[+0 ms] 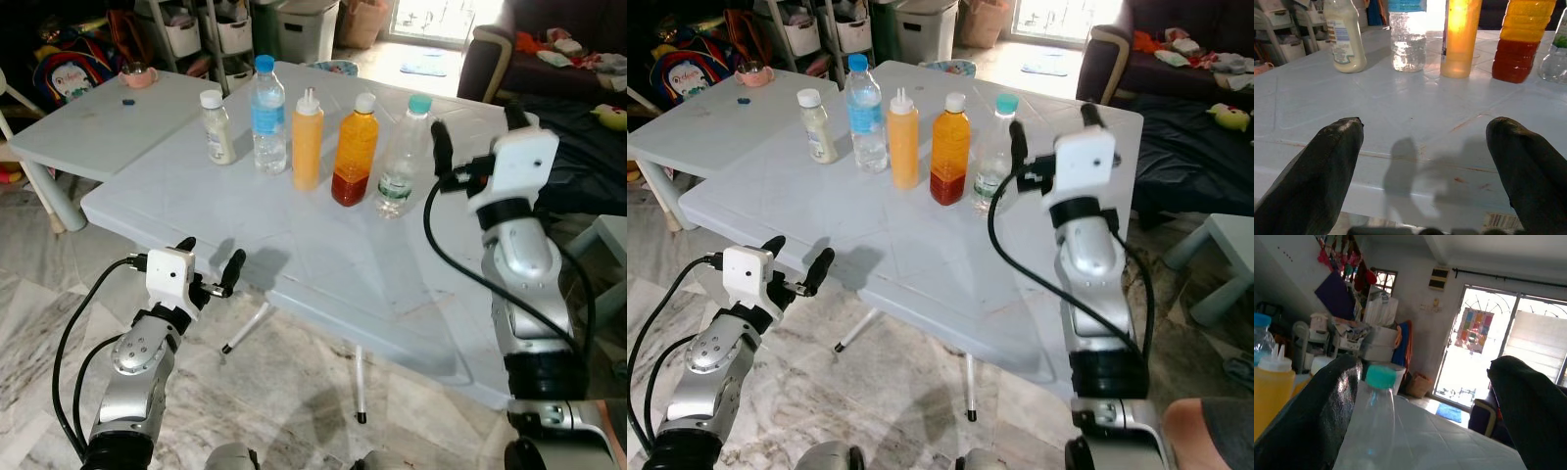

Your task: Restocking fridge

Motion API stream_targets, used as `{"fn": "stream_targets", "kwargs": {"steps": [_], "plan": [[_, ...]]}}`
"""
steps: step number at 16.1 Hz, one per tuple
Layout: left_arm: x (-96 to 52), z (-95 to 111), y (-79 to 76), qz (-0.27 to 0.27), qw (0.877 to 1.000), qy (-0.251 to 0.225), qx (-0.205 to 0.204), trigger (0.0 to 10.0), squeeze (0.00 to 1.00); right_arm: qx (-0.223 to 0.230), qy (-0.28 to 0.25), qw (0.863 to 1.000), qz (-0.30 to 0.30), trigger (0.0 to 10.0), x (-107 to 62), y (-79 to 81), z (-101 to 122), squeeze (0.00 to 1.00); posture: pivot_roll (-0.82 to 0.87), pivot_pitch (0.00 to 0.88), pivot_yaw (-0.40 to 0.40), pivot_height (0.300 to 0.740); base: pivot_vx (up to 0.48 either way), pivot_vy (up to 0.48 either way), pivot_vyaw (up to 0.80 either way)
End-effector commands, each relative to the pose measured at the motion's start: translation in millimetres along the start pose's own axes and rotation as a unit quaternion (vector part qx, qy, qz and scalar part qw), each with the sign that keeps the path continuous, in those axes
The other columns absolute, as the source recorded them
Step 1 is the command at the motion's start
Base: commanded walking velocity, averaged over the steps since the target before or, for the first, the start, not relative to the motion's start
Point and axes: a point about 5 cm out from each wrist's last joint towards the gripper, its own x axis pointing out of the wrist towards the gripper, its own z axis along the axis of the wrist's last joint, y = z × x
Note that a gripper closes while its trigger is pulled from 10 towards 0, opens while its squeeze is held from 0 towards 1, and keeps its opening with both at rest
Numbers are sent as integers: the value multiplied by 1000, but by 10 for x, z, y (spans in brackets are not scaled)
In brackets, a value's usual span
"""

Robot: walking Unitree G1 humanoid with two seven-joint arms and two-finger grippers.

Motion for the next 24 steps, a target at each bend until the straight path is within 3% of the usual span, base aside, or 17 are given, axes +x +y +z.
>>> {"fn": "stream_targets", "kwargs": {"steps": [1,9,24], "plan": [[14,57,18,0,1000,-6,7,10000,0,4,4,1000,5,10000,68,11,12,0,44,34,21,740,0,0,0],[3,58,19,-3,1000,1,12,10000,0,3,39,999,12,10000,395,52,-50,0,57,36,35,740,0,0,0],[-101,70,29,-10,1000,14,22,10000,0,24,69,997,12,10000,723,92,-80,0,109,76,52,740,0,0,0]]}}
